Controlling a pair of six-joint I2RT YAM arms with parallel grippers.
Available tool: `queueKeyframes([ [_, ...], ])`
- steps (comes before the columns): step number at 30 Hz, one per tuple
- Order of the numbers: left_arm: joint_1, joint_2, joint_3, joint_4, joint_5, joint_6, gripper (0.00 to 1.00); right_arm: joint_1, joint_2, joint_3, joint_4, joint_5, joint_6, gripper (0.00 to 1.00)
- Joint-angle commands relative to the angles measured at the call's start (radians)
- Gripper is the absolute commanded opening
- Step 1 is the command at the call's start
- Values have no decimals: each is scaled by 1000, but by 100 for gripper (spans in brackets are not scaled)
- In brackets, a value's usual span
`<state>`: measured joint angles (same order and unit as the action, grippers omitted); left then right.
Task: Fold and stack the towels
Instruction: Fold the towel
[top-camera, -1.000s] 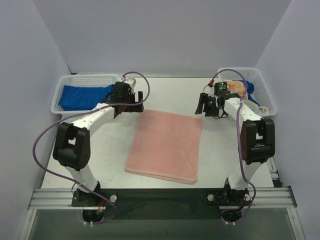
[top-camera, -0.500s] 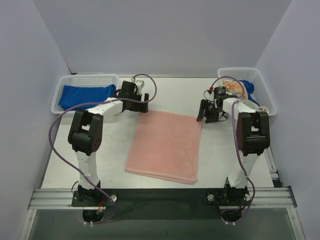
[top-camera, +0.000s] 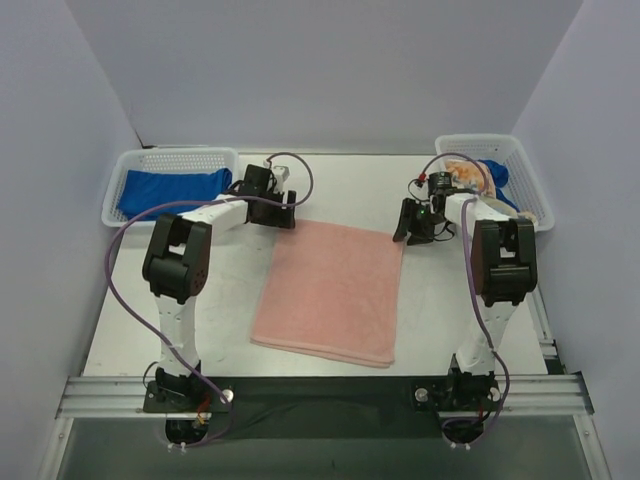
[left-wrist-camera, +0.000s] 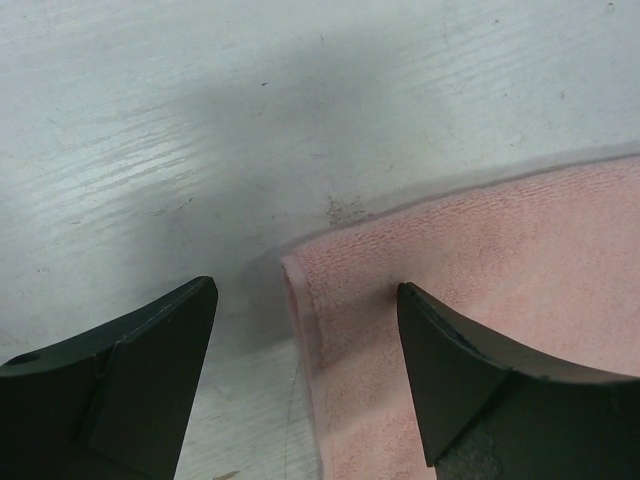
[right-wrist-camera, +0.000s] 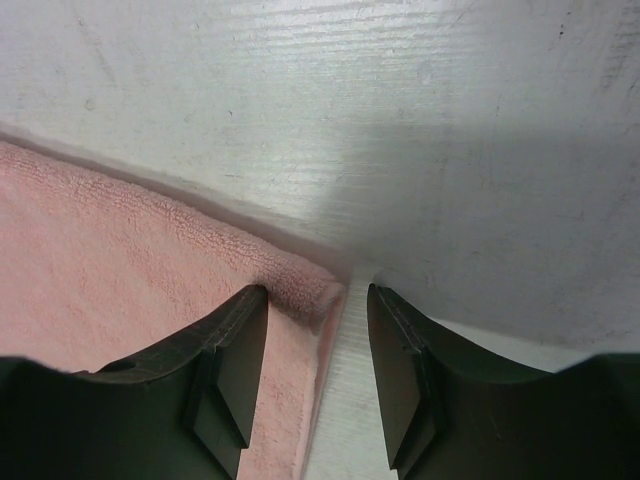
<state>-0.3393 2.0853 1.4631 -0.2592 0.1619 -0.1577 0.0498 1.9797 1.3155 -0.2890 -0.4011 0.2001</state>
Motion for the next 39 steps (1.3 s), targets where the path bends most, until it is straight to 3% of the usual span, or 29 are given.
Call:
queueKeyframes([
  [1, 20, 36, 63, -15, 21, 3, 82, -14, 31, 34, -42, -18, -10, 44],
  [9, 22, 58, 74, -41, 64, 1, 73, -16, 59, 45, -73, -67, -27, 34],
  [16, 22, 73, 85, -52, 77, 3, 70, -15, 77, 60, -94, -81, -31, 33],
  [25, 25, 116, 126, -78, 85, 0, 66, -15, 85, 67, -102, -87, -36, 17],
  [30, 34, 121, 114, -98, 114, 1, 55, -15, 85, 70, -105, -87, -39, 10],
  [39, 62, 110, 69, -103, 195, -3, 50, -15, 88, 74, -108, -81, -33, 7],
])
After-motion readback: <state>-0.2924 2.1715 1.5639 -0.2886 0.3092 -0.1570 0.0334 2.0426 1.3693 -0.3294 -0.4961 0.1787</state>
